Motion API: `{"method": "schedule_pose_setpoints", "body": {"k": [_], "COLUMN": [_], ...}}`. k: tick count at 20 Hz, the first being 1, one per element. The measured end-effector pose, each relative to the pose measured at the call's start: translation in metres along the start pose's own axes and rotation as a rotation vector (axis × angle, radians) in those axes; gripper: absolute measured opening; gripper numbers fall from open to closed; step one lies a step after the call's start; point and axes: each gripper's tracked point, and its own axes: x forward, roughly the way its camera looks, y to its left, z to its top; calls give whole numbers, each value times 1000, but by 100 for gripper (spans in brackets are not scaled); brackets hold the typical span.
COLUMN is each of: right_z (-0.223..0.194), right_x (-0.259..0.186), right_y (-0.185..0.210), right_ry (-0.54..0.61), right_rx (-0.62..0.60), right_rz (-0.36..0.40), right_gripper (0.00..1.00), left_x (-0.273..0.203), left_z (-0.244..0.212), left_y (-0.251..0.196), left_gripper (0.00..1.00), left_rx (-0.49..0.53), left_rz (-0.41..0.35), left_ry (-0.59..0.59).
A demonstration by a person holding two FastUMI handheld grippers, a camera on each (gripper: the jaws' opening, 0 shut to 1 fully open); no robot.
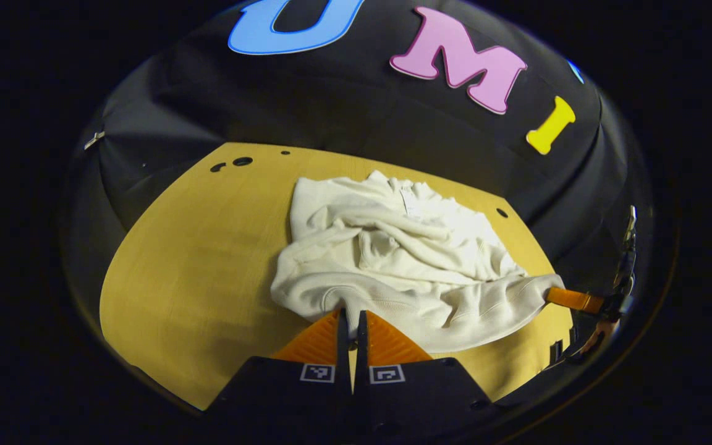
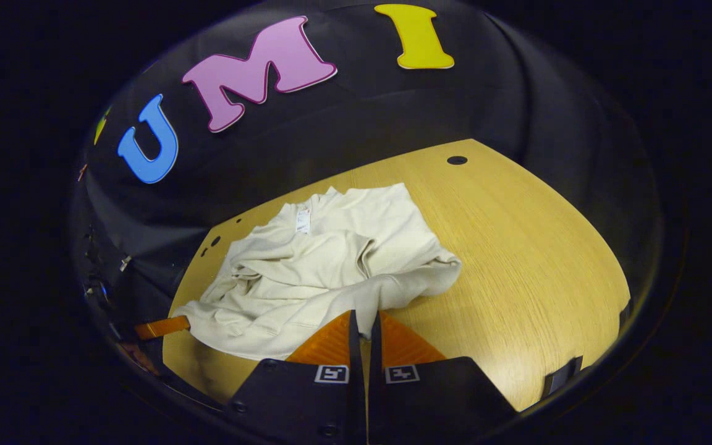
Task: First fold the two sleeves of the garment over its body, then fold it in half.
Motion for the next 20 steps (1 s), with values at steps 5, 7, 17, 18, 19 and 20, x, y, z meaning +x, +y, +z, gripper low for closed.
{"method": "schedule_pose_setpoints", "body": {"k": [5, 7, 17, 18, 19, 20], "right_z": [40, 53, 98, 103, 108, 113], "right_x": [13, 19, 56, 61, 66, 71], "right_y": [6, 10, 15, 16, 17, 17], "right_ry": [-64, -83, -146, -151, -158, -162], "right_rx": [17, 16, 54, 58, 61, 64], "right_rz": [10, 12, 15, 14, 13, 14], "right_gripper": [7, 6, 6, 6, 6, 6], "left_x": [22, 30, 73, 77, 81, 84], "left_z": [47, 64, 128, 134, 138, 140], "left_y": [-3, -8, -7, -8, -6, -5], "left_gripper": [6, 6, 6, 6, 6, 6], "left_rx": [-17, 6, 17, 15, 12, 9], "left_rz": [-2, -3, 22, 24, 28, 34], "left_ry": [-46, -75, -168, -178, -186, -190]}}
